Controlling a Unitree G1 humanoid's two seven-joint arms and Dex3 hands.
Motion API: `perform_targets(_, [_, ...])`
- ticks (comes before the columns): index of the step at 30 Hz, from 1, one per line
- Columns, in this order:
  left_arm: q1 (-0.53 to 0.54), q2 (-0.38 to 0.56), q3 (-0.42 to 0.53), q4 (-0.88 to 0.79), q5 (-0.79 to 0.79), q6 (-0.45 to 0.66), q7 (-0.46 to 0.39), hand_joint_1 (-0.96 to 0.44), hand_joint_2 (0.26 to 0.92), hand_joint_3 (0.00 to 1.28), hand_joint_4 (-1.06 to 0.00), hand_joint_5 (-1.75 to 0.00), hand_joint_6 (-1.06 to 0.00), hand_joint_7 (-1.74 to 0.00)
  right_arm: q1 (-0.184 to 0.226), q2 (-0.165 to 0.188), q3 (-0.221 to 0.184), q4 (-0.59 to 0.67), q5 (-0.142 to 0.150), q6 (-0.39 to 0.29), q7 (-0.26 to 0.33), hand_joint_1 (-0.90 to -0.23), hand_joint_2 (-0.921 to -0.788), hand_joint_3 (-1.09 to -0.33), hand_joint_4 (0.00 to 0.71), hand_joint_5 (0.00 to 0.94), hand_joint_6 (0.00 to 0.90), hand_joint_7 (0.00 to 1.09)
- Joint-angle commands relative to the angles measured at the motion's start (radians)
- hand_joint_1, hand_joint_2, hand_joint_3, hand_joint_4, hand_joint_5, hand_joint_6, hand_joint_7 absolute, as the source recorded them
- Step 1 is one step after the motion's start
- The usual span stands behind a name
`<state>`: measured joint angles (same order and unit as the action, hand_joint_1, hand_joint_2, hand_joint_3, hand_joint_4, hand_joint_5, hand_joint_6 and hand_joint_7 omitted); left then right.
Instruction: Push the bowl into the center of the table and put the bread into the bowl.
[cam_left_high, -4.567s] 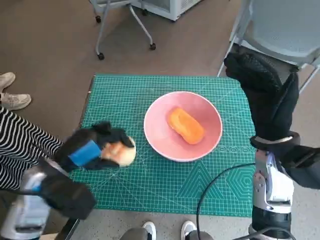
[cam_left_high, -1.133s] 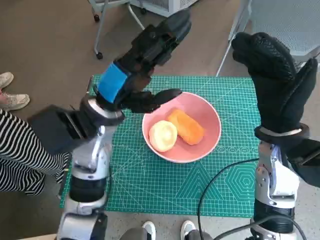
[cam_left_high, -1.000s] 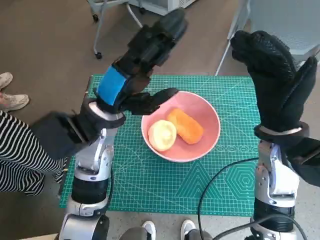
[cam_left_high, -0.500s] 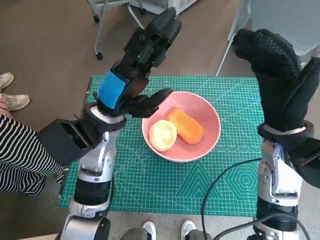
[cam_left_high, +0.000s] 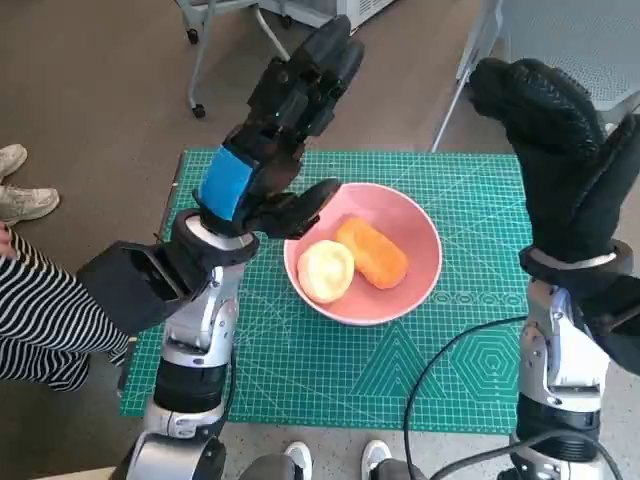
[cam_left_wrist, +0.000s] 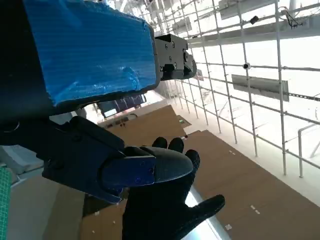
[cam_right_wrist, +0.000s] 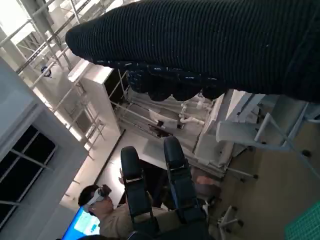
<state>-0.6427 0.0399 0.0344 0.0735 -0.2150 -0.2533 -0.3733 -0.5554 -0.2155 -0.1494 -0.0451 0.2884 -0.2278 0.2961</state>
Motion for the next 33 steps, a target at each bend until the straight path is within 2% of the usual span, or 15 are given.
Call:
perform_targets(1, [0.011, 0.001, 0.011, 0.025, -0.022, -0.031, -0.005, -0.77, 0.921, 0.52, -0.1, -0.01, 0.0, -0.37, 0.018, 0.001, 0.01, -0.008, -0.014, 0.023, -0.007, -0.694, -0.921, -0.625, 0.172, 0.005, 0.05, 0.59])
perform_targets(14, [0.005, 0.013, 0.036, 0.083, -0.086, -0.08, -0.07, -0.74, 0.921, 0.52, -0.11, -0.01, 0.0, -0.43, 0.026, 0.002, 0.015, -0.012, -0.015, 0.031, -0.002, -0.695, -0.921, -0.628, 0.17, 0.003, 0.026, 0.58])
perform_targets(33, [0.017, 0.049, 0.044, 0.075, -0.148, -0.065, -0.163, -0.75, 0.921, 0.47, -0.11, -0.01, 0.0, -0.43, 0.039, 0.01, 0.024, -0.002, -0.039, 0.005, -0.009, -0.684, -0.921, -0.637, 0.172, 0.003, 0.013, 0.59])
